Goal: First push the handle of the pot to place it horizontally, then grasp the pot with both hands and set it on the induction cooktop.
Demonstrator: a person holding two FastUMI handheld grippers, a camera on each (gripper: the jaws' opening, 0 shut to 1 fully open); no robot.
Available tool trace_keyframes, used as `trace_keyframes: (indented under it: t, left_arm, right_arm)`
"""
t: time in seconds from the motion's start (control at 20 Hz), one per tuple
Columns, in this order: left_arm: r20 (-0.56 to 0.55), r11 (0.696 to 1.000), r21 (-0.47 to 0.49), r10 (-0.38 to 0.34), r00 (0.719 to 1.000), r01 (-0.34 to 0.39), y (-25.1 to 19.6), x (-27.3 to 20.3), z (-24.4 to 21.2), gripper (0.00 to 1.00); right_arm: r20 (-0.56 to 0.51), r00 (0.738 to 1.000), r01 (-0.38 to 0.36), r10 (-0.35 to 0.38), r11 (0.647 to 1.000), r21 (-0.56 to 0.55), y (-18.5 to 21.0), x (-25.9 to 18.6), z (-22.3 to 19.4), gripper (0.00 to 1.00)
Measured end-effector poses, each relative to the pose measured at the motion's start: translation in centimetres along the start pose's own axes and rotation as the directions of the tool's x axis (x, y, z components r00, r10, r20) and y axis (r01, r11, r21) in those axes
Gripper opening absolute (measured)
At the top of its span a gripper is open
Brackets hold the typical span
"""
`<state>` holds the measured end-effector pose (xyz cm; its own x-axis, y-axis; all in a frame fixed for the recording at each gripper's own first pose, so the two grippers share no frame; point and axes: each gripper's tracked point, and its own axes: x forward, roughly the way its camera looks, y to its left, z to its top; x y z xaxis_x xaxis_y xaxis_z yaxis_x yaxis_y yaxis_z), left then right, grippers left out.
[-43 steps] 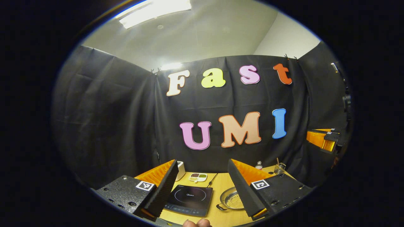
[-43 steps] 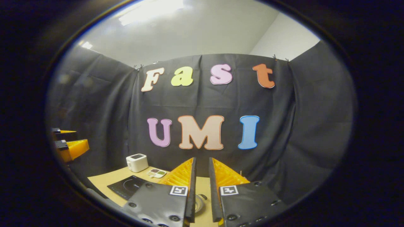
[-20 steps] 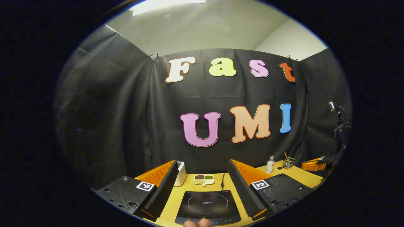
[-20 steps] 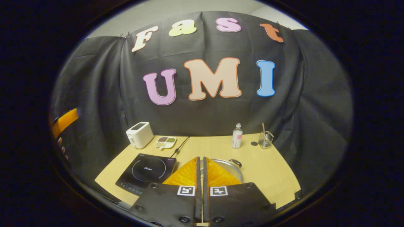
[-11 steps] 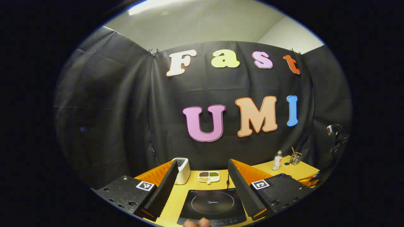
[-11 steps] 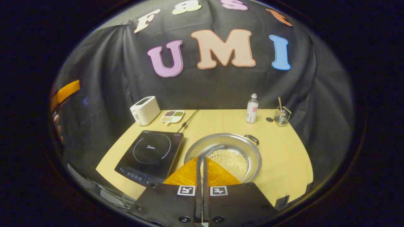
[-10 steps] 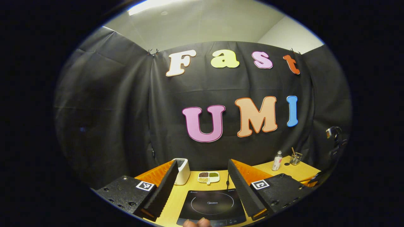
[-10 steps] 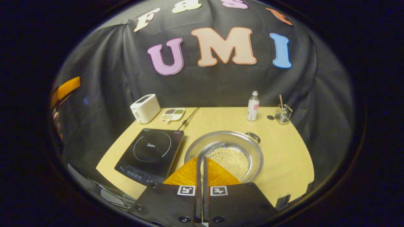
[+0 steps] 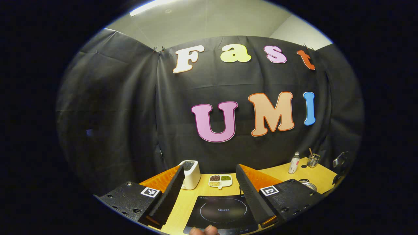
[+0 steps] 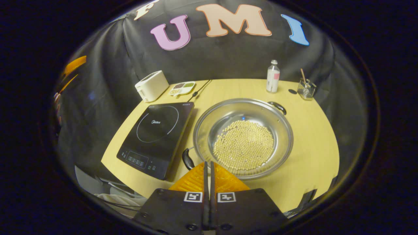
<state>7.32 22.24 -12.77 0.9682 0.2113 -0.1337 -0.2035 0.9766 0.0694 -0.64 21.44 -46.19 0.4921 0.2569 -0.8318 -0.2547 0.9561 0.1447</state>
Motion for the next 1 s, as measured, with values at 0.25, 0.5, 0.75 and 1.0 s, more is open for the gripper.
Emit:
trace_keyframes:
  t: [0.25,0.5,0.75,1.0]
  left_arm:
    - [0.000,0.997,0.009,-0.074,0.997,0.074,0.7,1.6,-1.2,0.97]
    - [-0.009,0.990,-0.039,-0.136,0.991,0.135,1.2,2.7,-3.6,0.95]
    - [-0.023,0.986,-0.063,-0.156,0.988,0.154,2.9,3.7,-4.6,0.96]
    - [-0.009,0.976,-0.058,-0.209,0.978,0.208,3.2,4.7,-5.2,0.95]
  right_arm:
    - [-0.121,0.990,0.068,-0.069,0.998,-0.015,0.5,2.1,-3.4,0.03]
    - [-0.170,0.977,0.130,-0.131,0.991,-0.018,0.7,4.9,-4.6,0.03]
    - [-0.191,0.964,0.191,-0.187,0.982,0.000,1.0,6.2,-4.3,0.05]
    - [-0.192,0.950,0.248,-0.245,0.969,-0.009,2.0,6.7,-3.8,0.00]
